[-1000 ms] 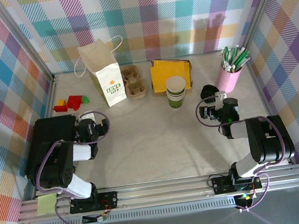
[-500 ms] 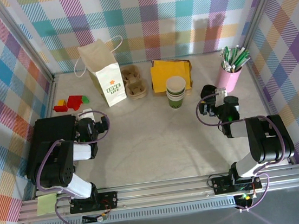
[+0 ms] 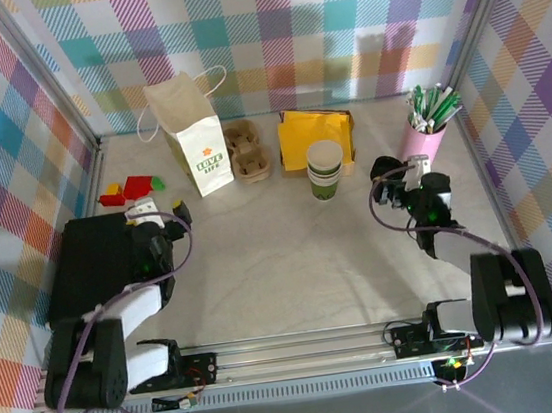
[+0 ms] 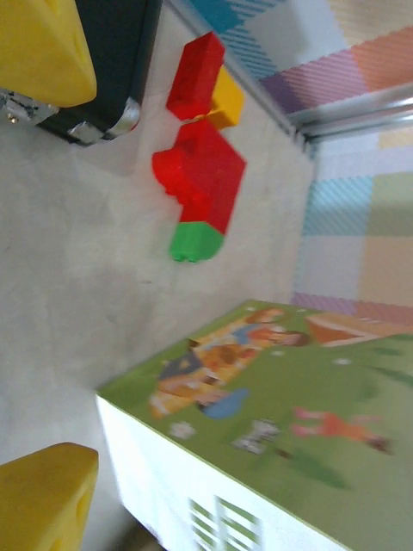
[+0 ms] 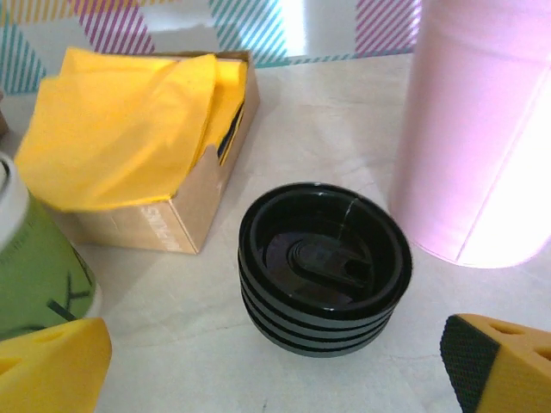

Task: Pack the takeout coffee

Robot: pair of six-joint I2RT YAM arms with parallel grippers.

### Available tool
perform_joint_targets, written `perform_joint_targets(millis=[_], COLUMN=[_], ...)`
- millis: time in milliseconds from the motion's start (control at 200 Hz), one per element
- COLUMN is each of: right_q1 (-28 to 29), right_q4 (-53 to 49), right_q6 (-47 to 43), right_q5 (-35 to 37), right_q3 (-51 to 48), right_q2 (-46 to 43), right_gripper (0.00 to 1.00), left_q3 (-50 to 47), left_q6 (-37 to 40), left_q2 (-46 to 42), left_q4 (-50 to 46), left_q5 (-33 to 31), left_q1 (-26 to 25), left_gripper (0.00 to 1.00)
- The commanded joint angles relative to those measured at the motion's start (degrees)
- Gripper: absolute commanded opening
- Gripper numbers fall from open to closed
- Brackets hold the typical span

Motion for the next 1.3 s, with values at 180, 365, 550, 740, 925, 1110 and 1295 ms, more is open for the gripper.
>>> perform_joint_targets(millis=[180, 365, 550, 740, 925, 1110, 1295], right_q1=[0.95, 10.11, 20.02, 21.96, 22.05, 22.05, 22.05], right_q4=[-49.01, -67.63, -79.34, -82.65, -82.81, -83.05, -83.72], right_q6=[20.72, 24.73, 25.79, 28.13, 27.94, 27.58, 27.52], right_q5=[-7.05, -1.76, 7.48, 10.21, 8.44, 8.1, 8.09], right_q3=[25.08, 45.1, 60.76, 67.56, 71.19, 73.82, 75.81], right_q2=[-11.2, -2.09, 10.99, 21.17, 28.16, 32.0, 34.09], right_gripper=[0.99, 0.99, 0.93, 0.85, 0.67, 0.48, 0.3], left_q3=[15.29, 28.29, 35.03, 39.4, 40.2, 40.6, 41.06], left_q6=[-21.15, -23.9, -23.05, -21.14, -20.23, -19.95, -19.76], left_q2=[-18.75, -15.56, -13.17, -12.58, -13.83, -14.33, -14.85], left_q4=[-44.91, -62.84, -69.98, -73.92, -73.28, -73.14, -73.66], left_q5=[-1.47, 10.1, 19.45, 23.05, 25.64, 26.86, 27.12], left_q1=[-2.35, -3.16, -4.85, -6.52, -7.01, -7.35, -7.45], left_gripper=[1.0, 1.0, 1.0, 1.0, 0.98, 0.96, 0.95])
